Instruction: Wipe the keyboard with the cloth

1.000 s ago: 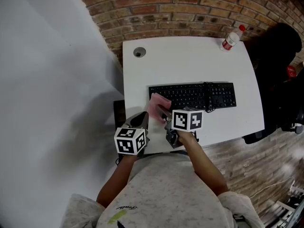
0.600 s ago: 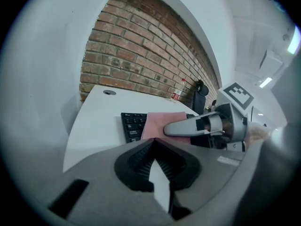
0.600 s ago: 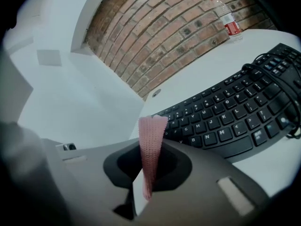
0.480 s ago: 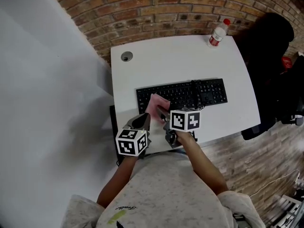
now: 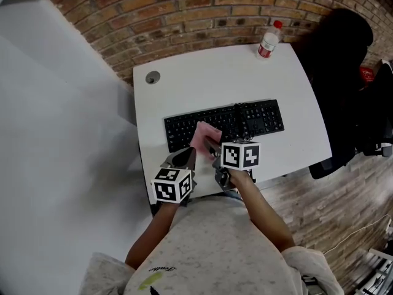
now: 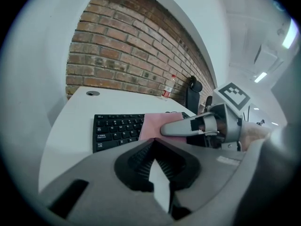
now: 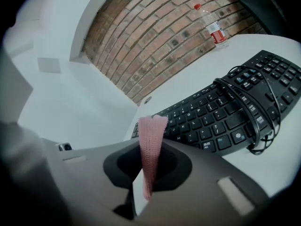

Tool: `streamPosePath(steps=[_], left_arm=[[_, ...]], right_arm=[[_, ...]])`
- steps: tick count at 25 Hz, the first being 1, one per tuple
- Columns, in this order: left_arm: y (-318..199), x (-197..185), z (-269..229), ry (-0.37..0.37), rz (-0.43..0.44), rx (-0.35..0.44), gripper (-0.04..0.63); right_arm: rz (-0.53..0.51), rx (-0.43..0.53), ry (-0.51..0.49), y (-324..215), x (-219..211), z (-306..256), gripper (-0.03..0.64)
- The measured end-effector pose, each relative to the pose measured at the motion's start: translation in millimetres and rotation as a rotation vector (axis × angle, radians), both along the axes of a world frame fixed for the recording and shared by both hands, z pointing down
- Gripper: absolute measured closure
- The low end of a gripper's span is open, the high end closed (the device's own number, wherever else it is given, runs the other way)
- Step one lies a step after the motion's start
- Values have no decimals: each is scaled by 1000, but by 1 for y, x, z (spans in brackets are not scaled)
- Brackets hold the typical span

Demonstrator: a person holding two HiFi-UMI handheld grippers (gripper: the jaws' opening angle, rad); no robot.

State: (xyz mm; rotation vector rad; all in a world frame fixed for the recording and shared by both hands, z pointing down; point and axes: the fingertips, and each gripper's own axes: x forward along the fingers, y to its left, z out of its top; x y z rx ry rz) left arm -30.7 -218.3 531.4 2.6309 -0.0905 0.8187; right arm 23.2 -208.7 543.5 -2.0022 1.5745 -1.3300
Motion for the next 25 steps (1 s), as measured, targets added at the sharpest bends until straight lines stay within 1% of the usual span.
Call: streamPosePath(steps=[13,25], left_arm=[[41,34,-2,-4,40,19,598],[66,63,-2,-2,54,25,598]], right_arm=[[47,5,2,42,40,-2,592],[70,18,-2,70,68,-2,594]])
